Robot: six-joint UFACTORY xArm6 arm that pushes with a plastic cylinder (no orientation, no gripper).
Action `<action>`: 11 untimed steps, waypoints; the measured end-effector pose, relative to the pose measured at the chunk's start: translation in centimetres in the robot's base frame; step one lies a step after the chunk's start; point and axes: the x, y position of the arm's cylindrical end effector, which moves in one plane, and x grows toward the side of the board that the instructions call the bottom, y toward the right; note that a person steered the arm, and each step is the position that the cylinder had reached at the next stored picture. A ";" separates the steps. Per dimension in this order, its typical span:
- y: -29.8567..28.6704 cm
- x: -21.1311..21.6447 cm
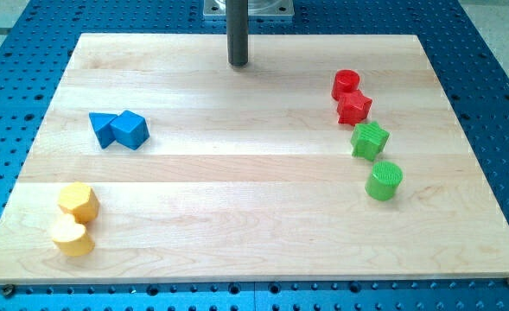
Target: Place the arm at the top left side of the yellow hexagon
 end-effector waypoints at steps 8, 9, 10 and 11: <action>-16.3 24.1; -22.2 23.9; -22.0 22.0; -20.0 18.0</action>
